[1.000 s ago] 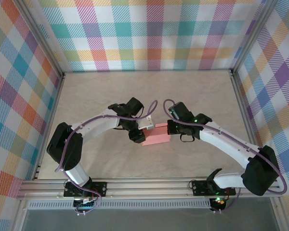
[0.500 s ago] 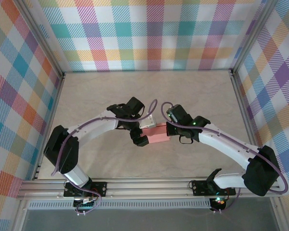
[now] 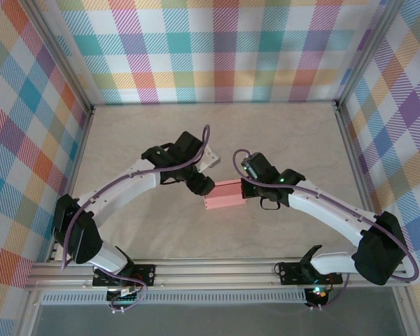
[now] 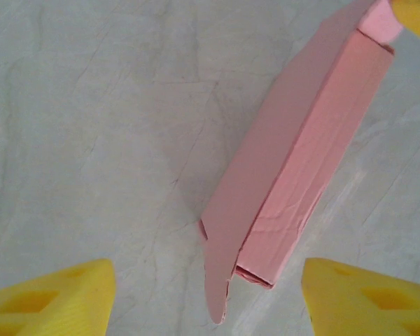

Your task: Fold the paper box

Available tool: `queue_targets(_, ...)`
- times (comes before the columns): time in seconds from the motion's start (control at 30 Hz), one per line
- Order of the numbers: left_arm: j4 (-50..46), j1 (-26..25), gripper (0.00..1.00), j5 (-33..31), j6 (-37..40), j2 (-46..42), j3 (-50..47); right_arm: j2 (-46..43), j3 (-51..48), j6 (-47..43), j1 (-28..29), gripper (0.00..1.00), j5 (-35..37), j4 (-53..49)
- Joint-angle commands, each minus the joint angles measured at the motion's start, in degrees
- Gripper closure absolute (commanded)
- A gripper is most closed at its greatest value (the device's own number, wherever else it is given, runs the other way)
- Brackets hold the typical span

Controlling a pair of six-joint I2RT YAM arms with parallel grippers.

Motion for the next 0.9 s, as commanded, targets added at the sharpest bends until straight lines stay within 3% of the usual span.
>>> queue_targets(0.0, -7.8, -1.9, 0.37, -2.9, -3.2, 1.8, 2.6, 0.8, 0.4, -0.8, 0.5, 1.00, 0.0, 0.4)
queue_targets(0.07, -8.8, -2.6, 0.39, -3.0, -3.0, 2.3, 2.8, 1.0, 0.6, -1.0, 0.5, 1.00, 0.2, 0.4)
queue_targets(0.13, -9.1, -2.7, 0.52, -2.9, -2.7, 3.1, 3.0, 1.2, 0.8, -1.1, 0.5, 1.00, 0.3, 0.3)
queue_targets(0.2, -9.0, -2.6, 0.58, -3.7, -2.5, 3.6, 3.0, 1.2, 0.7, -1.1, 0.5, 1.00, 0.3, 0.3)
queue_targets(0.4, -9.1, -2.7, 0.66, -4.9, -2.0, 5.1, 3.6, 1.1, 0.4, -0.8, 0.5, 1.00, -0.1, 0.1)
queue_targets(0.57, -8.5, -2.7, 0.64, -7.7, -2.1, 5.4, 3.7, 1.0, 0.3, -0.9, 0.5, 1.00, -0.2, 0.2)
queue_targets(0.87, -8.4, -2.6, 0.80, -8.5, -2.8, 5.6, 4.0, 1.0, 0.3, -0.8, 0.5, 1.00, -0.7, 0.3)
